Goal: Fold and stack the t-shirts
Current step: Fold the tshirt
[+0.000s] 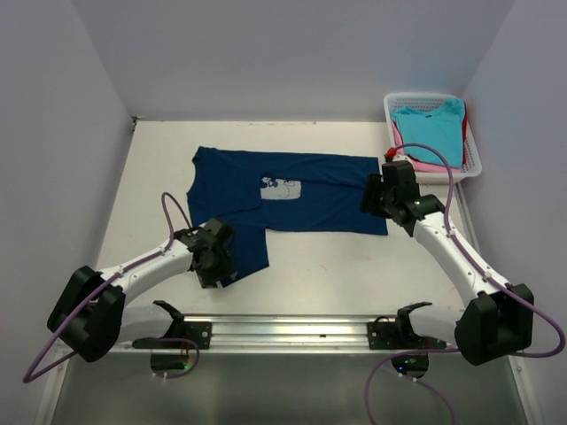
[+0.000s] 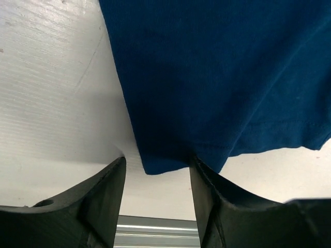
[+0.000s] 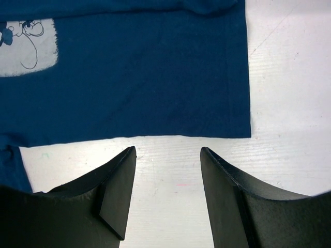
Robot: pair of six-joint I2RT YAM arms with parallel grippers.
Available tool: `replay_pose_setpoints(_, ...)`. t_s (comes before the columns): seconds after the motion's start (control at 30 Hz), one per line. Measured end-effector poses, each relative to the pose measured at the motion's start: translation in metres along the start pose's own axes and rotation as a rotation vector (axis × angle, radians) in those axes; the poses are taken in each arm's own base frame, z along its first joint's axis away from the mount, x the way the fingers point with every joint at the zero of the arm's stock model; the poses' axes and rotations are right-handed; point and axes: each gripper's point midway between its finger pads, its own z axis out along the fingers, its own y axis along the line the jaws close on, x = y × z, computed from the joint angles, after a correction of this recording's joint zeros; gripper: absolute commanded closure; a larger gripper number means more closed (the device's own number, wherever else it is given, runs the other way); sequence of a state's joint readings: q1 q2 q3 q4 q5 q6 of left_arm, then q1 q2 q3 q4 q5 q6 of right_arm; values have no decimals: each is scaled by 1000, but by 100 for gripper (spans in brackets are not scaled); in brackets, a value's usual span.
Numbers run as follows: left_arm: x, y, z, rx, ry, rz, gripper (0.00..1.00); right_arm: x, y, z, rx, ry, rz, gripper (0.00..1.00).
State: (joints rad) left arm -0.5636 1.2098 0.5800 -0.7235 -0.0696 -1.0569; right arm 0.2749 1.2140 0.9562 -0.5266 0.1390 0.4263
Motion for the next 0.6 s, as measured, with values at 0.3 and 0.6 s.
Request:
replay_pose_setpoints(0.3,1,-5,5,-14,10,8,84,0,0,0,2,1,-1,43)
replay_pose_setpoints(0.6,-1,-11,6,6,-2,-3,100,9,-11,6,57,21,3,44)
